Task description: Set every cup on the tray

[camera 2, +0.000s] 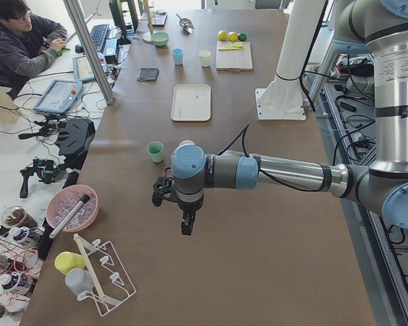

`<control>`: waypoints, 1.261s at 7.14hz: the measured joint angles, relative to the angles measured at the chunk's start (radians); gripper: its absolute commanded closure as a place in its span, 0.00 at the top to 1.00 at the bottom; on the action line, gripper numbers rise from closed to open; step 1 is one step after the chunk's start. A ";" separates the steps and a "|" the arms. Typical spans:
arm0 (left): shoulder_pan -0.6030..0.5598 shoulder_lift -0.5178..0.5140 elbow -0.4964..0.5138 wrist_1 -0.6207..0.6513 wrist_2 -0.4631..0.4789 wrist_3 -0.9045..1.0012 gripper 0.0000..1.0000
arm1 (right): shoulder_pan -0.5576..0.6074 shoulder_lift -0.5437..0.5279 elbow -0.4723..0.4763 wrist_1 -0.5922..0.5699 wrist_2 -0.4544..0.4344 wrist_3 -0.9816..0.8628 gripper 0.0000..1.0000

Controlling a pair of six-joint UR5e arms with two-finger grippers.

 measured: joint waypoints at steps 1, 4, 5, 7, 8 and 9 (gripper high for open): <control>0.000 0.003 0.002 -0.027 0.001 -0.001 0.98 | 0.000 0.002 0.000 0.000 0.000 0.000 1.00; -0.003 0.013 0.006 -0.111 0.001 -0.001 0.98 | 0.000 0.006 0.002 0.001 -0.001 -0.001 1.00; -0.004 0.026 0.012 -0.176 0.000 -0.004 0.99 | 0.000 0.007 0.004 0.008 -0.002 -0.001 1.00; -0.006 0.034 0.024 -0.294 -0.004 -0.010 0.98 | 0.002 0.002 0.001 0.149 -0.001 0.006 1.00; -0.005 0.013 0.043 -0.395 -0.002 -0.012 0.98 | 0.004 0.000 0.001 0.279 0.003 0.027 1.00; -0.005 -0.043 0.087 -0.495 -0.002 -0.017 0.98 | 0.006 0.005 0.005 0.390 0.011 0.080 1.00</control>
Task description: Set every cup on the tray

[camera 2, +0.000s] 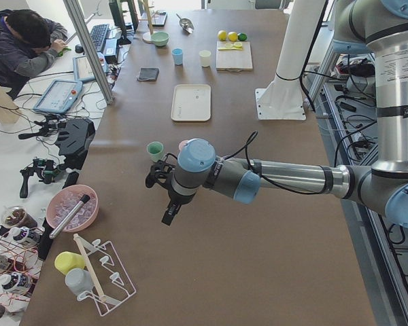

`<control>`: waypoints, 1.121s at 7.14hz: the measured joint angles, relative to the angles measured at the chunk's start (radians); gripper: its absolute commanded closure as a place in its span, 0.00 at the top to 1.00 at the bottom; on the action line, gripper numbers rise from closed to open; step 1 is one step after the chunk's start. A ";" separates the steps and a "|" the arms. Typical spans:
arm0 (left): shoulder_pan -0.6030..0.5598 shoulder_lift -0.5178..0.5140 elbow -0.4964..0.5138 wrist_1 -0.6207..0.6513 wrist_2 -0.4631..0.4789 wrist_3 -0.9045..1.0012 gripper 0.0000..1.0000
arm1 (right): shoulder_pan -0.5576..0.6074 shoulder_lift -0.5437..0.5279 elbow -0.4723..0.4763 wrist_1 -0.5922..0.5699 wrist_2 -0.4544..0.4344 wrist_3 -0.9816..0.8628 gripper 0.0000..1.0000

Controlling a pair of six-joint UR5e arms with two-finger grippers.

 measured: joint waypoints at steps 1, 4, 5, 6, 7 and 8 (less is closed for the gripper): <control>0.001 -0.058 0.040 -0.055 -0.015 -0.034 0.98 | 0.000 0.018 0.001 0.067 0.007 0.061 1.00; 0.012 -0.102 0.087 -0.195 -0.078 -0.144 0.98 | -0.036 0.084 -0.005 0.106 0.034 0.144 1.00; 0.041 -0.116 0.095 -0.218 -0.082 -0.203 0.98 | -0.086 0.097 -0.004 0.111 0.042 0.248 1.00; 0.096 -0.144 0.098 -0.229 -0.081 -0.287 0.98 | -0.156 0.114 -0.002 0.121 0.040 0.402 1.00; 0.166 -0.175 0.103 -0.232 -0.077 -0.366 0.98 | -0.219 0.138 0.000 0.131 0.031 0.531 1.00; 0.229 -0.206 0.116 -0.232 -0.066 -0.449 0.98 | -0.274 0.167 0.001 0.136 0.015 0.633 1.00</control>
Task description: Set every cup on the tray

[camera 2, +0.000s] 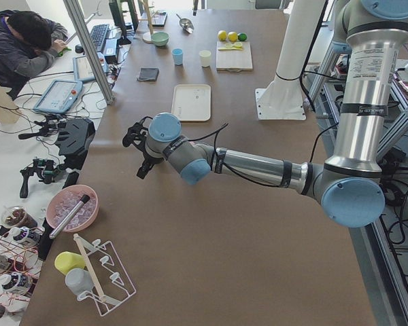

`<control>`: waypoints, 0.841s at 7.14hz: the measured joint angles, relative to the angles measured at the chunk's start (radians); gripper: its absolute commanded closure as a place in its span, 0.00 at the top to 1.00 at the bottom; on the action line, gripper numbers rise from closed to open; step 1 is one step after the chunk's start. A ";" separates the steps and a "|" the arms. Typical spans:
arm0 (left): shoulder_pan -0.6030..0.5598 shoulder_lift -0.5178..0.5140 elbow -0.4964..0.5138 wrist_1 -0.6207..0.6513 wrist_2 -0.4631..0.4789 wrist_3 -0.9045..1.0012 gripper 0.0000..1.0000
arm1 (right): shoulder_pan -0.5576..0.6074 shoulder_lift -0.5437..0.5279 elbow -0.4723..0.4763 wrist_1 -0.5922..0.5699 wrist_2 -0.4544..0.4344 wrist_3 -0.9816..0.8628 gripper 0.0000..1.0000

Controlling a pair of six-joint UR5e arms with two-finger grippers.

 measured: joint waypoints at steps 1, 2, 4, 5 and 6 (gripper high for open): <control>0.048 -0.033 0.026 0.001 0.022 -0.072 0.98 | -0.051 0.032 -0.002 0.001 -0.027 0.079 1.00; 0.094 -0.076 0.068 0.001 0.056 -0.120 0.98 | -0.097 0.067 -0.009 0.001 -0.063 0.141 1.00; 0.196 -0.158 0.134 -0.005 0.144 -0.211 0.97 | -0.159 0.113 -0.024 0.001 -0.110 0.200 1.00; 0.254 -0.181 0.149 -0.007 0.190 -0.241 0.88 | -0.176 0.120 -0.026 0.001 -0.119 0.208 1.00; 0.291 -0.196 0.163 -0.008 0.214 -0.253 0.70 | -0.189 0.126 -0.031 0.001 -0.127 0.210 1.00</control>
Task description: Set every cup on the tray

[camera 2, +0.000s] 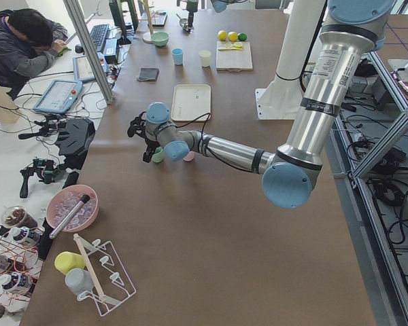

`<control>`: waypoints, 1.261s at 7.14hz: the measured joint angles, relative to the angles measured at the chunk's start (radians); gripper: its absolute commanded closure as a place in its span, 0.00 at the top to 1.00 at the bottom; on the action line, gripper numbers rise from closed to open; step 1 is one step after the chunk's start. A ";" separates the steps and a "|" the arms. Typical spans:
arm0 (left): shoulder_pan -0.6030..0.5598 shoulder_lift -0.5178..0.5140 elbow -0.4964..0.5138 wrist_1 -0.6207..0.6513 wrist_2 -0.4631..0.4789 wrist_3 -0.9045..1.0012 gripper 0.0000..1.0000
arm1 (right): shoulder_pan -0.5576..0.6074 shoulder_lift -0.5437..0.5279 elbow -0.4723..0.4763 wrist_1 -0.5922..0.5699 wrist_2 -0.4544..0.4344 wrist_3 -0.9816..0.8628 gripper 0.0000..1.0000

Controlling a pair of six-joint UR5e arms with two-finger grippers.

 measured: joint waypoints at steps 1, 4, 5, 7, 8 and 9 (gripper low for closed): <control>0.021 -0.012 0.019 -0.001 0.013 -0.004 0.62 | -0.011 0.009 -0.007 -0.001 -0.008 0.001 1.00; 0.044 -0.079 0.094 0.001 0.045 -0.007 0.52 | -0.023 0.023 -0.023 -0.001 -0.016 0.001 1.00; 0.045 -0.098 0.120 0.001 0.046 -0.007 0.43 | -0.025 0.025 -0.031 0.000 -0.021 0.001 1.00; 0.053 -0.112 0.145 0.000 0.047 -0.007 0.00 | -0.034 0.026 -0.040 0.000 -0.038 0.001 0.99; 0.057 -0.112 0.145 -0.001 0.047 -0.006 0.00 | -0.037 0.026 -0.042 0.000 -0.041 0.001 0.98; 0.060 -0.113 0.138 0.000 0.046 -0.007 0.00 | -0.040 0.025 -0.046 0.001 -0.042 -0.001 0.98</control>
